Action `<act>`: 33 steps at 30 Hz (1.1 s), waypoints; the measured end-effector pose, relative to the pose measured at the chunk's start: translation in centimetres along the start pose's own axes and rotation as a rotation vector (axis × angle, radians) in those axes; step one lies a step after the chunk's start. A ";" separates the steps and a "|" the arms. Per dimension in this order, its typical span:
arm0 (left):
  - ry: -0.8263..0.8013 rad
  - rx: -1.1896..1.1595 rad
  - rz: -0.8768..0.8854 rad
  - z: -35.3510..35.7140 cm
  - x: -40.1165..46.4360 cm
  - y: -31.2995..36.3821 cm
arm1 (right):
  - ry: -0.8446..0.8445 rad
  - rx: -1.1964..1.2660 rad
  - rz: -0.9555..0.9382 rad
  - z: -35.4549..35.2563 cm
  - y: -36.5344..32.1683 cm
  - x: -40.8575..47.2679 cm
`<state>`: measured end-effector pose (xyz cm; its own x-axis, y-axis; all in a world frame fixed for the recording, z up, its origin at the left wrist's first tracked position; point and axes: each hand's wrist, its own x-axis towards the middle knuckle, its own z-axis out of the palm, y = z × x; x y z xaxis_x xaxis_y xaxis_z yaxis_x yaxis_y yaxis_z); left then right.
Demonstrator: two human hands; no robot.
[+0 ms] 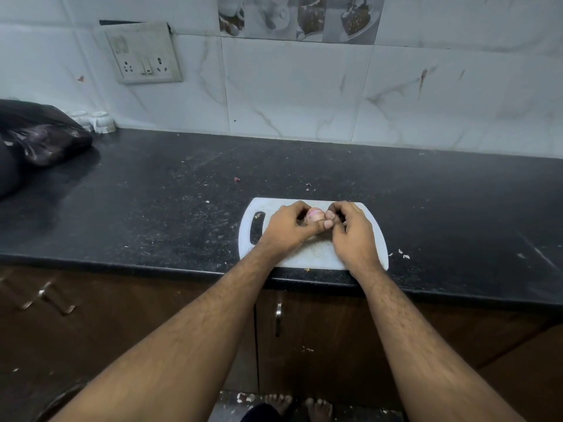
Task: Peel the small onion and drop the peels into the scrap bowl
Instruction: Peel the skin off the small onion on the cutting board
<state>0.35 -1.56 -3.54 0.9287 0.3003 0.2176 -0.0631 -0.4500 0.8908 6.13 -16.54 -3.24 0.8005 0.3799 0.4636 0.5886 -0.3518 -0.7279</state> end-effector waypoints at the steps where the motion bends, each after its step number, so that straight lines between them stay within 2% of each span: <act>1: -0.027 -0.018 0.018 0.0 0.0 -0.1 | -0.015 -0.001 0.012 0.0 -0.1 0.0; 5: -0.097 -0.049 0.073 -0.2 0.1 -0.6 | 0.020 -0.005 0.063 0.2 -0.2 0.0; 12: -0.064 -0.016 0.079 0.0 0.5 -0.9 | 0.083 0.061 0.169 0.0 -0.5 0.0; 19: -0.076 -0.047 0.051 0.1 0.5 -1.0 | 0.095 0.009 0.076 0.1 -0.7 -0.2; 23: -0.042 -0.044 0.041 0.0 0.5 -0.8 | 0.127 0.007 0.109 0.1 -0.7 -0.3; 29: -0.055 -0.005 0.036 0.0 0.5 -0.8 | 0.102 -0.063 0.085 0.2 -0.7 -0.3; 33: 0.004 0.028 0.031 -0.1 0.4 -0.6 | 0.075 -0.072 0.094 0.4 -0.5 -0.3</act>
<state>0.74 -1.13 -3.94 0.9251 0.2892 0.2462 -0.0812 -0.4827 0.8720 5.59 -16.16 -3.18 0.8570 0.2781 0.4338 0.5152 -0.4447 -0.7327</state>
